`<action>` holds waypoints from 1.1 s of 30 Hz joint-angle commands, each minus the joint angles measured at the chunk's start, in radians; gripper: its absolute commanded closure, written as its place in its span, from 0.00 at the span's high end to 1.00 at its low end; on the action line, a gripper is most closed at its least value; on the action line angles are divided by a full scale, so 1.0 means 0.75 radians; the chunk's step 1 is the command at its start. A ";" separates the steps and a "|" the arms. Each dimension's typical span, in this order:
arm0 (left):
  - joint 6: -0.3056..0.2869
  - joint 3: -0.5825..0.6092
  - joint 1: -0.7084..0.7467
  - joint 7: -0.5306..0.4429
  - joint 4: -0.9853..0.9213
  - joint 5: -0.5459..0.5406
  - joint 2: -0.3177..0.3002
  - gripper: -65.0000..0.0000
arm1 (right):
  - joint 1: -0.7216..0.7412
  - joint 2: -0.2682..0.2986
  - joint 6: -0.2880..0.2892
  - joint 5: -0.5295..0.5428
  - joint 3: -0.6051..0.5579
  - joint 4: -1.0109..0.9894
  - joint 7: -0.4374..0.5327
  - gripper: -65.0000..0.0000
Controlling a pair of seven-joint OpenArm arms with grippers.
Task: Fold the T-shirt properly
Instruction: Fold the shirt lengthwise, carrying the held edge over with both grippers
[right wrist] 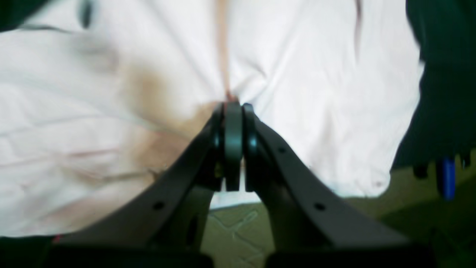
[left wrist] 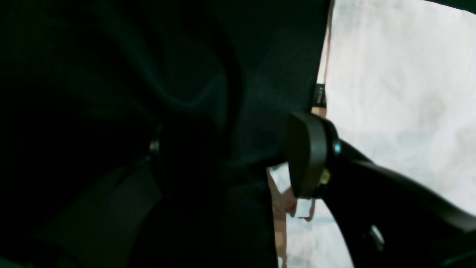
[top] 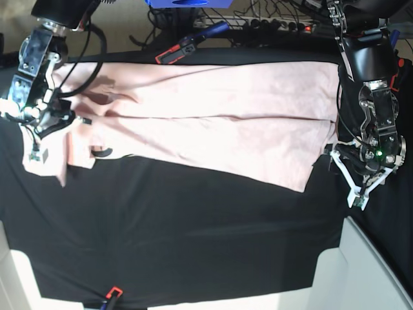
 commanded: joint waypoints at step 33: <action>0.009 -0.020 -0.053 -0.019 0.033 -0.339 0.080 0.74 | -0.063 -0.017 0.008 0.005 0.145 -0.078 0.089 0.38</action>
